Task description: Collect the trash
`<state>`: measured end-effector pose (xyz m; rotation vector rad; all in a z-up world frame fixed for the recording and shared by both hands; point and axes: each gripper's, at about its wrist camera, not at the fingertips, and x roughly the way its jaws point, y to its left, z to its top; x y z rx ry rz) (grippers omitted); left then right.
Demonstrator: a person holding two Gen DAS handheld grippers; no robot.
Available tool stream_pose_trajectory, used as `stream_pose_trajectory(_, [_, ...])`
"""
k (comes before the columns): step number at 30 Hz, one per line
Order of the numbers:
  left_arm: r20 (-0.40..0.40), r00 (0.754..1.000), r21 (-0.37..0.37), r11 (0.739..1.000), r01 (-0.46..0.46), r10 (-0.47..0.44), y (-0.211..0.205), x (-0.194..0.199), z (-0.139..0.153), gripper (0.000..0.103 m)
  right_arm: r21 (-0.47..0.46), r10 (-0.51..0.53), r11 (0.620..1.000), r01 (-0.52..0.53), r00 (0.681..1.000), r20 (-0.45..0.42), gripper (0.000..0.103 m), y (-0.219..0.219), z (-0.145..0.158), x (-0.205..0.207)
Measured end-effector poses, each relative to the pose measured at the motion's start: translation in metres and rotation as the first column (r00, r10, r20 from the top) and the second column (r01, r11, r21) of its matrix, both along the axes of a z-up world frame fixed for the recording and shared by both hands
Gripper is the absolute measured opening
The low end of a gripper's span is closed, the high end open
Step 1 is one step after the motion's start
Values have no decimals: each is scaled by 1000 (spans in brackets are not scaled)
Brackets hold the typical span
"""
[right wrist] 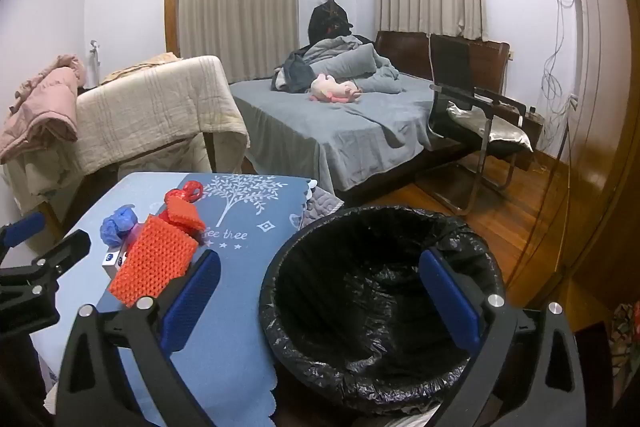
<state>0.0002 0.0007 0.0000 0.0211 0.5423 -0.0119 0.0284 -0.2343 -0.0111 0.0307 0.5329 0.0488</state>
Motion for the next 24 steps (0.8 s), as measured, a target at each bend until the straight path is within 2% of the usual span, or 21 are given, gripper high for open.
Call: stream_pose_trajectory(24, [5,1000,6,1000,-8,8,1,1,2,98,0,-1,1000,1,1000,7,97,-1,-1,1])
